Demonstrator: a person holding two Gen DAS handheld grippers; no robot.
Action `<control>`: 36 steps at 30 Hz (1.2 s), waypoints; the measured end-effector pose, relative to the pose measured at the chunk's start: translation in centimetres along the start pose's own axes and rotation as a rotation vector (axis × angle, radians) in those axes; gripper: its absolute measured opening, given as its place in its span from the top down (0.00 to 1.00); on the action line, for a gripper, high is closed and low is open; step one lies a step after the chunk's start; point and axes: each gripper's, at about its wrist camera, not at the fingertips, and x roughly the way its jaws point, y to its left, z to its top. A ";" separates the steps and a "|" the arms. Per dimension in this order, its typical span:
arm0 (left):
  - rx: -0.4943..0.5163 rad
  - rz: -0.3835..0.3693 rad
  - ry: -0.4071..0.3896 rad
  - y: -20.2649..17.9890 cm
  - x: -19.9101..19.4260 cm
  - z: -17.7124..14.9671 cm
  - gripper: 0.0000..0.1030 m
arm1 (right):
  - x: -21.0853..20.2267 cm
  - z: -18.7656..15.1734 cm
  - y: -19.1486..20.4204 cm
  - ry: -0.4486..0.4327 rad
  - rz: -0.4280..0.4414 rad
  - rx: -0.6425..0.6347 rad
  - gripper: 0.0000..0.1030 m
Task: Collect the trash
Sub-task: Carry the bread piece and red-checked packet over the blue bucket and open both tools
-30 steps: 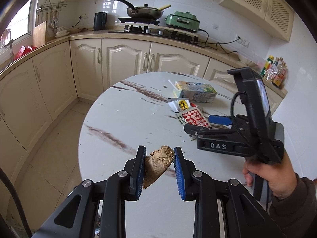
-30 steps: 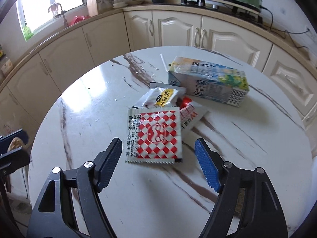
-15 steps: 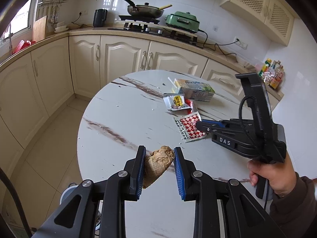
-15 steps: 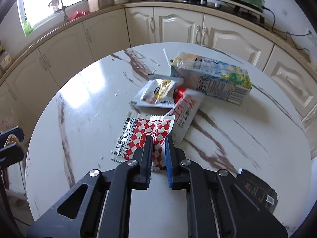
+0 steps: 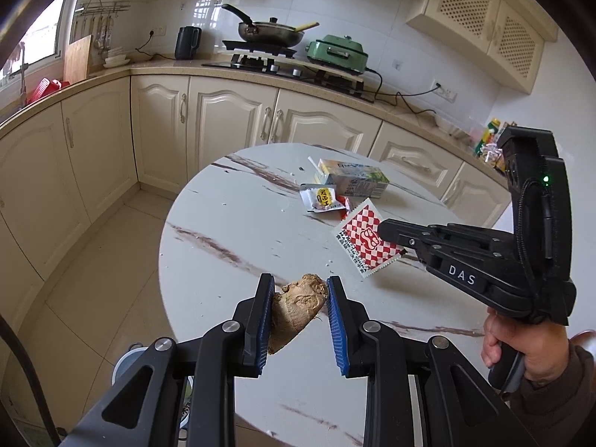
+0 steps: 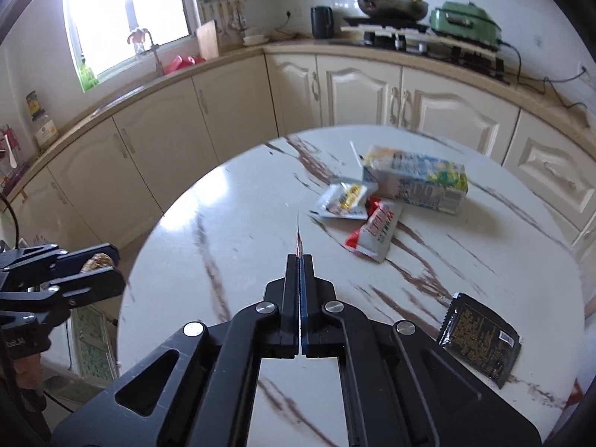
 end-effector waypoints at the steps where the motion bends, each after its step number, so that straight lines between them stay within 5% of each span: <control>1: -0.004 0.002 -0.003 0.2 -0.3 -0.2 0.77 | -0.3 0.1 0.5 -0.009 0.003 -0.008 0.98; 9: -0.038 0.031 -0.044 2.6 -4.2 -1.5 0.77 | -2.1 1.0 6.3 -0.050 0.074 -0.074 0.98; 19: -0.187 0.200 -0.068 12.4 -11.0 -7.4 0.77 | 1.1 1.3 20.6 -0.041 0.287 -0.233 0.98; 27: -0.387 0.292 0.042 22.1 -9.1 -14.0 0.77 | 13.4 -2.8 30.3 0.154 0.352 -0.303 0.98; 36: -0.547 0.308 0.244 30.7 1.4 -20.4 0.77 | 30.0 -10.1 30.7 0.408 0.303 -0.233 0.98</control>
